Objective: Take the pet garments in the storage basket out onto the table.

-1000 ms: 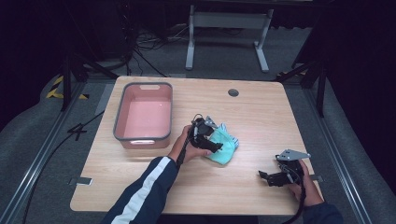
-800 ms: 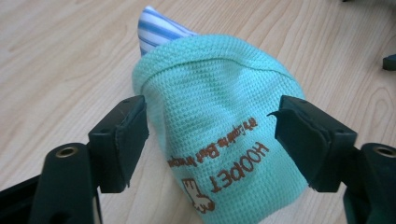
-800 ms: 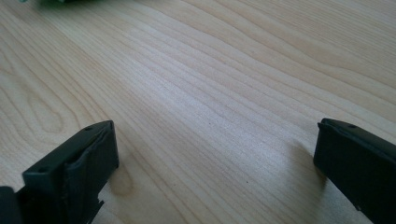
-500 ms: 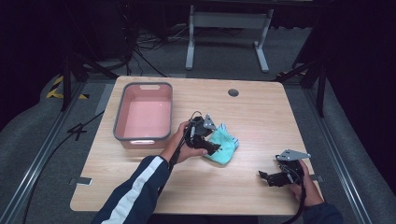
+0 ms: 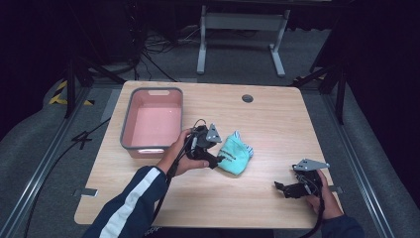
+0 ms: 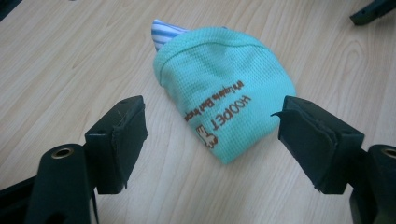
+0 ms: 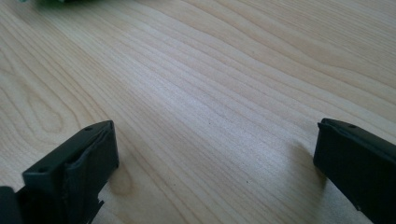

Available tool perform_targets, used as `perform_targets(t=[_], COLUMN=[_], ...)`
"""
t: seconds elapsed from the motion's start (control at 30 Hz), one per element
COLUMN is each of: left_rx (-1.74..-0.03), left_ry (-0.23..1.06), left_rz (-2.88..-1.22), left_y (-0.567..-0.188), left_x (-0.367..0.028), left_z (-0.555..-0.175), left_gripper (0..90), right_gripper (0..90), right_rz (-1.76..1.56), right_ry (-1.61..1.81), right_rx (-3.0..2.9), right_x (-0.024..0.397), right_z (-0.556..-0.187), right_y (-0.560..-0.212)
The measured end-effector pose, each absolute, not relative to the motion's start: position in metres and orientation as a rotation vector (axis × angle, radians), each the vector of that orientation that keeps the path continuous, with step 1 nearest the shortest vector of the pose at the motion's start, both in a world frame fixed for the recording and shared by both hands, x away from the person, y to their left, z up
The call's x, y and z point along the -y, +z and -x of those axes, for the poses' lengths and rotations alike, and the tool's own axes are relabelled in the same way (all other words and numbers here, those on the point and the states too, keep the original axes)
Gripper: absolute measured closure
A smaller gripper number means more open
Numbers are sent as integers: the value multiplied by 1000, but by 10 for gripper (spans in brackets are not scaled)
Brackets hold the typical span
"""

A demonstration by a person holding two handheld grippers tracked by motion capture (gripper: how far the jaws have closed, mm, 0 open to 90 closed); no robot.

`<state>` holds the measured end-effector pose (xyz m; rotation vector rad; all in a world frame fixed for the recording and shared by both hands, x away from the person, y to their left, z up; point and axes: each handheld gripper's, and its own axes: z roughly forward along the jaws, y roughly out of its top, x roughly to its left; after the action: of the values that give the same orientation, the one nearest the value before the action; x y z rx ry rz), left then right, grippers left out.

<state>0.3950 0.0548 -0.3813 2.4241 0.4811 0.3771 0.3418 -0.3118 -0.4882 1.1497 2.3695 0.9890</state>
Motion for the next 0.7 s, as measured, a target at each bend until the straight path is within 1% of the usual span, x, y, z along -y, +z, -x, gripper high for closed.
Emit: perform_targets(t=[0.03,0.2,0.3,0.5,0.7], left_rx=[-485,-474,-461,-460,-465], left_ry=[408,420,442,441,450], left_rz=[-2423,-2422,-2436,-2460,-2481], left_y=[-381,-379,-378,-378,-379], left_x=[-59,-69,-76,-88,-104], left_z=[-391,-383,-379,-374,-368], left_gripper=[254,256,248,241,214], right_gripper=[2,1,2,1,1], right_rz=[-1150,-1150,-1150,-1149,-1149], right_ry=[989,989,989,989,989], right_rx=[-2370,-2370,-2369,-2370,-2370], right_x=[312,312,312,312,312], right_z=[-342,-342,-342,-342,-342], right_y=[-488,-488,-488,-488,-488])
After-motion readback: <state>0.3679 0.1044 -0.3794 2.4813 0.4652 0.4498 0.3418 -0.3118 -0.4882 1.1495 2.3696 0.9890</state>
